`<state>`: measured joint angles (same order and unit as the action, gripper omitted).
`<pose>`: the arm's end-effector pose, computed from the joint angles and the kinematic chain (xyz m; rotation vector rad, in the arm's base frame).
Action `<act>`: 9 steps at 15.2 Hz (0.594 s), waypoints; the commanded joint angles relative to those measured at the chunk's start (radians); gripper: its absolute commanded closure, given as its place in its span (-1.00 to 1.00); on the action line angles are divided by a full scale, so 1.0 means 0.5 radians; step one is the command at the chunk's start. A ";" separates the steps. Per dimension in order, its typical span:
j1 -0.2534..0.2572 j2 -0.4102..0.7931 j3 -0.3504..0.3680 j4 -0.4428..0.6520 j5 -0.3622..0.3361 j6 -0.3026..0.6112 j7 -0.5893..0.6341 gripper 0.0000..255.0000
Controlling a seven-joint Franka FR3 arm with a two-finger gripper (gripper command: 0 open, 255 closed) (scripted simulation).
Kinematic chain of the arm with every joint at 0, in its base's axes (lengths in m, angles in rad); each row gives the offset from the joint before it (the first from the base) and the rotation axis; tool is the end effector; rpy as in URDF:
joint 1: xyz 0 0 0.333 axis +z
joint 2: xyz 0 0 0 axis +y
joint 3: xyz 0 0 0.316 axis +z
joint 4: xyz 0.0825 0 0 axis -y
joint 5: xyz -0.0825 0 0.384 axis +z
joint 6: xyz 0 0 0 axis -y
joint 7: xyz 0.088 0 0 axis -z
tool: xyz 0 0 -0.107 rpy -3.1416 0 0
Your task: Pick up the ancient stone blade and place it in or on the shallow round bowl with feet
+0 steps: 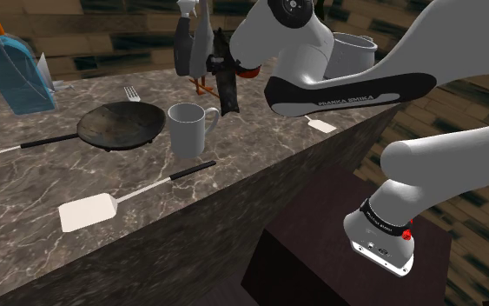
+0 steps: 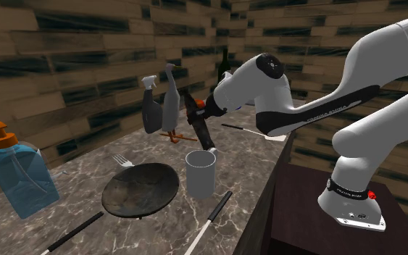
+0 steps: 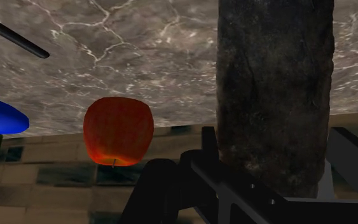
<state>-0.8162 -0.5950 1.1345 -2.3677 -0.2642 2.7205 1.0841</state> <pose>0.4629 0.2128 0.4766 2.6074 -0.5993 1.2416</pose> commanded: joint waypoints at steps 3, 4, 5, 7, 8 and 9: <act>0.001 0.000 0.001 -0.001 0.000 0.001 0.001 1.00; -0.001 0.001 0.002 0.000 0.000 0.001 0.001 1.00; 0.000 0.000 0.002 0.000 0.000 0.000 0.001 1.00; 0.038 0.004 -0.046 0.030 0.012 -0.045 -0.034 1.00; 0.056 0.005 -0.068 0.045 0.017 -0.067 -0.051 1.00; 0.073 0.007 -0.090 0.061 0.023 -0.089 -0.068 1.00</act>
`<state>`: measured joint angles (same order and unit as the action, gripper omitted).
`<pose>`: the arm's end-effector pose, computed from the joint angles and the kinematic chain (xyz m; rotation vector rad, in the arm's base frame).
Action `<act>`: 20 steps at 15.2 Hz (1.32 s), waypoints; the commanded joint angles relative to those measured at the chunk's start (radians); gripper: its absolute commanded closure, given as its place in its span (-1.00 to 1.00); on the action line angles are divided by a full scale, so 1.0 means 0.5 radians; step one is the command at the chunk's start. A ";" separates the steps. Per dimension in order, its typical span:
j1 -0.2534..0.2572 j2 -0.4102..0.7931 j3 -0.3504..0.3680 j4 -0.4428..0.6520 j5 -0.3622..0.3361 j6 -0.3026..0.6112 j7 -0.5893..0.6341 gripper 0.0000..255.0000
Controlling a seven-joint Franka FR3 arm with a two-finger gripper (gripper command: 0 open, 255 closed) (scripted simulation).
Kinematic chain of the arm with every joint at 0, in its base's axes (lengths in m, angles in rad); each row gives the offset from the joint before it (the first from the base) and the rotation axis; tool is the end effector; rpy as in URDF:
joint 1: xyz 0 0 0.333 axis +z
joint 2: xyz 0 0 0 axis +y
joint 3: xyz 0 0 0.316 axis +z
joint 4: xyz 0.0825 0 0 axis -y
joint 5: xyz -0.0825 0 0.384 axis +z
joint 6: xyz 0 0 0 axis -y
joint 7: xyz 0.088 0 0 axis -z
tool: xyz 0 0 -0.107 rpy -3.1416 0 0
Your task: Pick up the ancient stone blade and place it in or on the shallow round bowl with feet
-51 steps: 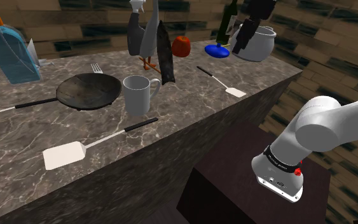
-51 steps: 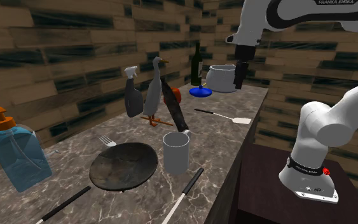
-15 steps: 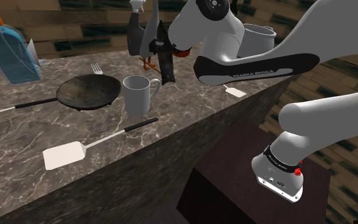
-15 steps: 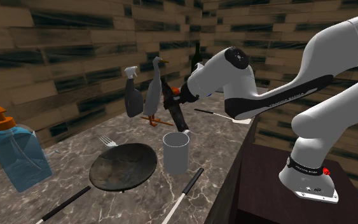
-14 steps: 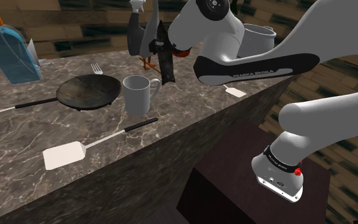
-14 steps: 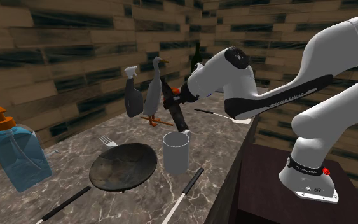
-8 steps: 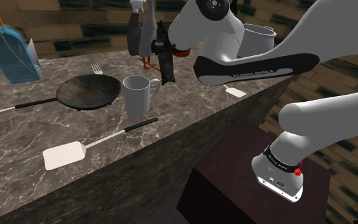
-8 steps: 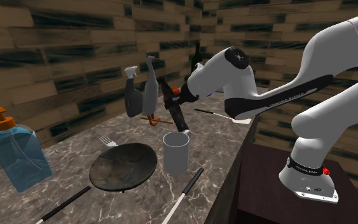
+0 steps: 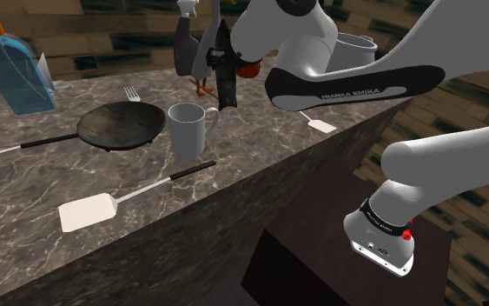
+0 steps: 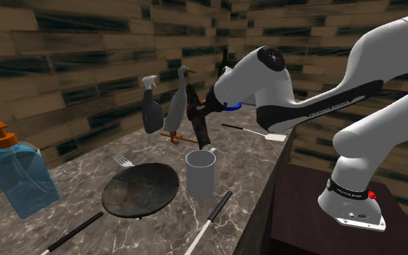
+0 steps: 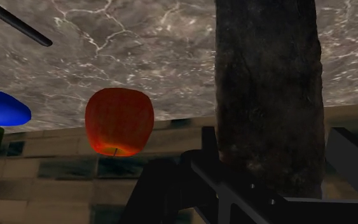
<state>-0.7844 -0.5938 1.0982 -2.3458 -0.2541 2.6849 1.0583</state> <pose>0.4620 0.2138 0.4927 2.6082 -0.5988 1.2414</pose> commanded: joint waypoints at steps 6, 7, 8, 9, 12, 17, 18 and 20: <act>0.096 0.011 -0.134 0.120 0.037 -0.152 -0.114 1.00; 0.108 0.012 -0.151 0.138 0.043 -0.174 -0.130 1.00; 0.119 0.014 -0.168 0.157 0.048 -0.197 -0.146 1.00; 0.130 0.015 -0.184 0.176 0.053 -0.219 -0.161 1.00; 0.157 0.019 -0.228 0.236 0.068 -0.286 -0.206 1.00; 0.191 0.029 -0.291 0.344 0.089 -0.397 -0.275 1.00; 0.197 0.031 -0.301 0.367 0.093 -0.420 -0.289 1.00; 0.169 0.045 -0.243 0.440 0.087 -0.478 -0.258 1.00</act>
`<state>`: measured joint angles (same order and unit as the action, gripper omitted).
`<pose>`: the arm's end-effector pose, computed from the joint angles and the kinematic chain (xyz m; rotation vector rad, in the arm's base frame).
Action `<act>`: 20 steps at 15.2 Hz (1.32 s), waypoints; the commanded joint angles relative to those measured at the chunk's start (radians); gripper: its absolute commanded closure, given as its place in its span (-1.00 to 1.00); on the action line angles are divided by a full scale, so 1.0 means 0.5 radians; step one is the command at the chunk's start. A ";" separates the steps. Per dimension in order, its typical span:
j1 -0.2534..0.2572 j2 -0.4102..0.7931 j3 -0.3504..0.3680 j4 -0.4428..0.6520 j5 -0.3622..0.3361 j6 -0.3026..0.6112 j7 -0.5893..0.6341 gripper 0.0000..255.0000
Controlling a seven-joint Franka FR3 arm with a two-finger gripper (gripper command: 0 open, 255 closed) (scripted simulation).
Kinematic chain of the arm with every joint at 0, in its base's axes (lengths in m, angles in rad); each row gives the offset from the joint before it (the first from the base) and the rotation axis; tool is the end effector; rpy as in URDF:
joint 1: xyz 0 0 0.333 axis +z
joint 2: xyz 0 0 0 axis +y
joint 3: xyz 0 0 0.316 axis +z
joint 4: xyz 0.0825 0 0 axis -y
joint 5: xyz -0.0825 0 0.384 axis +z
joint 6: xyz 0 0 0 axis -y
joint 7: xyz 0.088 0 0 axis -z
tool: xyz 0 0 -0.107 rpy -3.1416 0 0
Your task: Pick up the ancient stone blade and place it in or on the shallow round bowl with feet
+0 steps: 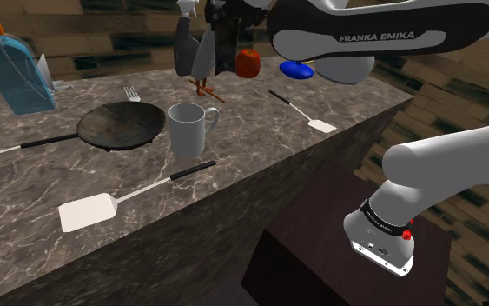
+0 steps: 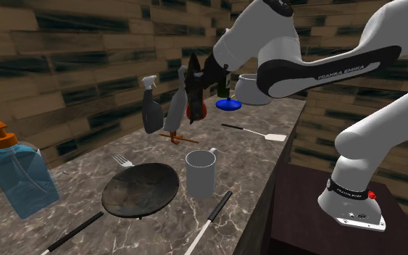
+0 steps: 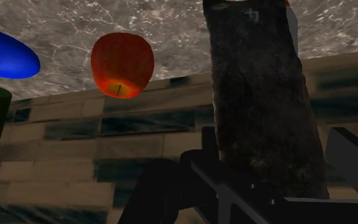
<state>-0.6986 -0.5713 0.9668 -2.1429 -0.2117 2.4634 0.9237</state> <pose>0.4648 0.2195 0.5942 2.6080 -0.5988 1.2414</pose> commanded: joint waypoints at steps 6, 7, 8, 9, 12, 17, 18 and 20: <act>-0.277 0.071 0.492 0.392 -0.060 -0.275 0.247 1.00; -0.341 0.079 0.584 0.461 -0.067 -0.317 0.280 1.00; -0.411 0.084 0.680 0.532 -0.071 -0.360 0.310 1.00; -0.487 0.085 0.779 0.606 -0.070 -0.402 0.336 1.00; -0.739 0.051 1.079 0.846 -0.035 -0.532 0.388 1.00; -1.175 -0.124 1.504 1.327 0.124 -0.771 0.403 1.00; -1.261 -0.172 1.574 1.441 0.163 -0.827 0.402 1.00; -1.437 -0.279 1.704 1.696 0.244 -0.951 0.398 1.00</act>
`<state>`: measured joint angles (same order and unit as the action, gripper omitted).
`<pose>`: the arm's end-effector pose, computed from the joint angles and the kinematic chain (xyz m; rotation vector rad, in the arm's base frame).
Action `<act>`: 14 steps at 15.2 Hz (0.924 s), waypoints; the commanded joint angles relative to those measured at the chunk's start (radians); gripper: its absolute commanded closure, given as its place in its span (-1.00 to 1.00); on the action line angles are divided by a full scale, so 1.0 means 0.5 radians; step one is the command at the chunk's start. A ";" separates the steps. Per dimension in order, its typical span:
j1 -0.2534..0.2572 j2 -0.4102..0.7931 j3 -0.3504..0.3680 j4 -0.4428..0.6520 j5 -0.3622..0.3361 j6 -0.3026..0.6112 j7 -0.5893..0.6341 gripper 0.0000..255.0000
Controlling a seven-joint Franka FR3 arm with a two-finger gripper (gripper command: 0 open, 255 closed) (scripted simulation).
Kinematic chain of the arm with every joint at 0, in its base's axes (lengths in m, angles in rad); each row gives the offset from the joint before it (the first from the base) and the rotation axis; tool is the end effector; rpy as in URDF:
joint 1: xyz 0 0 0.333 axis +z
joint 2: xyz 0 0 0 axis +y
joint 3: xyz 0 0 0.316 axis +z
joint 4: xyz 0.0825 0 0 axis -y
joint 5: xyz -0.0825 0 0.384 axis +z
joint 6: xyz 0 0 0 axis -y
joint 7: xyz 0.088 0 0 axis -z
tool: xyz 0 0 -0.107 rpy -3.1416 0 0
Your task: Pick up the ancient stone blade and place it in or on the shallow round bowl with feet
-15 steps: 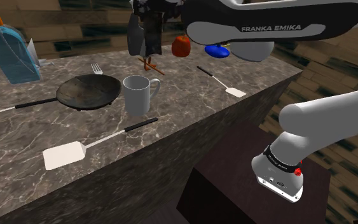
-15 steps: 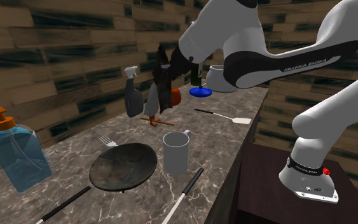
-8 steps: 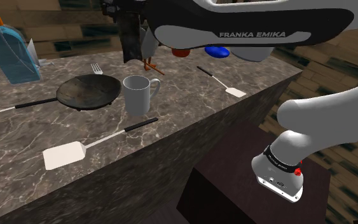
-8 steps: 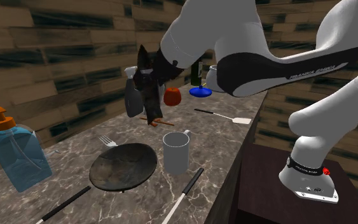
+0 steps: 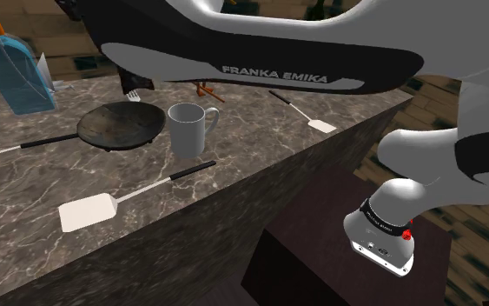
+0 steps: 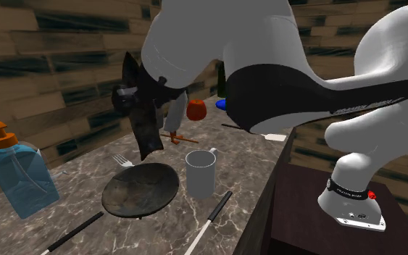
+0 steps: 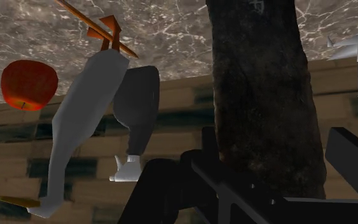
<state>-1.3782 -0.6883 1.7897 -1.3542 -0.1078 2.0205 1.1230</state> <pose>0.4800 0.4781 0.6049 2.6064 -0.5974 1.2459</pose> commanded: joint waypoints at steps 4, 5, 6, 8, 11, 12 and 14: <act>-0.259 -0.174 0.176 0.400 0.123 -0.194 0.007 1.00; -0.240 -0.174 0.172 0.361 0.119 -0.167 0.020 1.00; -0.223 -0.175 0.169 0.324 0.116 -0.142 0.031 1.00; -0.192 -0.178 0.164 0.254 0.110 -0.093 0.055 1.00; -0.151 -0.186 0.159 0.157 0.103 -0.023 0.090 1.00; -0.139 -0.189 0.158 0.127 0.102 0.000 0.101 1.00; -0.118 -0.197 0.157 0.069 0.099 0.044 0.123 1.00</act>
<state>-1.4431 -0.7859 1.8695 -1.3038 -0.0570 2.0305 1.1794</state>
